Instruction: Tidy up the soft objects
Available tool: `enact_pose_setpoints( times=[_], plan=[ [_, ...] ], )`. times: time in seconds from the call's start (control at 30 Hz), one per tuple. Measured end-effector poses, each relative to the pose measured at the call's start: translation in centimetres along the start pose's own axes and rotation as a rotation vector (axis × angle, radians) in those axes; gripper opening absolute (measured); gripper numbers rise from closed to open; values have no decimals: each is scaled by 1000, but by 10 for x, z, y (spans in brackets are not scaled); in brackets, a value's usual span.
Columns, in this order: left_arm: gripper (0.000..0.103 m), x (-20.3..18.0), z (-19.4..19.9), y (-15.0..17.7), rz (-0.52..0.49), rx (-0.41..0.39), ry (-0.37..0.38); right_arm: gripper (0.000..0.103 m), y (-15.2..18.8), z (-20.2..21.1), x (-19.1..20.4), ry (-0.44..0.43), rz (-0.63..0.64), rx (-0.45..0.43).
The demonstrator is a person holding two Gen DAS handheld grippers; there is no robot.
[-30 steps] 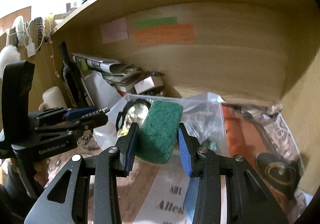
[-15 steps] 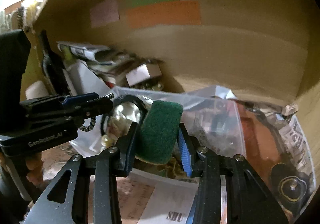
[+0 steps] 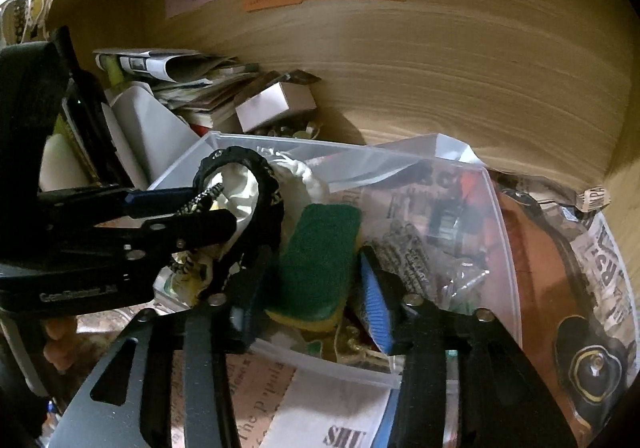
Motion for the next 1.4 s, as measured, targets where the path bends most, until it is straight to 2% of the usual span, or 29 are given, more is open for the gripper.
enact_pose_setpoints(
  times=[0.07, 0.17, 0.27, 0.43, 0.5, 0.6, 0.73, 0.83, 1.0, 1.13, 1.3, 1.4],
  plan=[
    [65, 0, 7, -1, 0, -21, -1, 49, 0, 2, 1, -8, -1, 10],
    [65, -2, 22, -5, -7, -58, -10, 51, -4, 10, 2, -6, 9, -4],
    [65, -2, 41, -13, -13, -109, -24, 58, -11, 27, 2, 0, 16, -52],
    [67, -8, 82, -26, -30, -226, -62, 58, -26, 66, 4, -1, 20, -150],
    [70, -10, 99, -30, -42, -275, -86, 58, -32, 85, 5, -6, 19, -195],
    [80, -16, 123, -33, -56, -341, -108, 61, -39, 111, 6, -23, 12, -257],
    [82, -23, 150, -33, -66, -405, -114, 63, -46, 141, 10, -39, 3, -332],
    [89, -26, 167, -32, -68, -445, -122, 64, -47, 158, 11, -40, 2, -375],
    [97, -31, 185, -28, -66, -486, -137, 82, -47, 180, 14, -38, -3, -436],
    [100, -32, 194, -24, -59, -498, -138, 86, -45, 185, 17, -37, -5, -451],
    [103, -34, 199, -21, -65, -504, -143, 98, -41, 190, 16, -35, -18, -464],
    [103, -35, 201, -20, -70, -508, -146, 99, -40, 193, 15, -36, -21, -469]
  ],
)
Point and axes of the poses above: each gripper's, at about its wrist camera, not at the fingertips, and z roughly against the way its jaws point, x to its left, y to its underside, the point moved 9 cm from there along -z, roughly the way its jaws point, and after that the axes turned 5 degrees about -z, right-handed, at the moved point
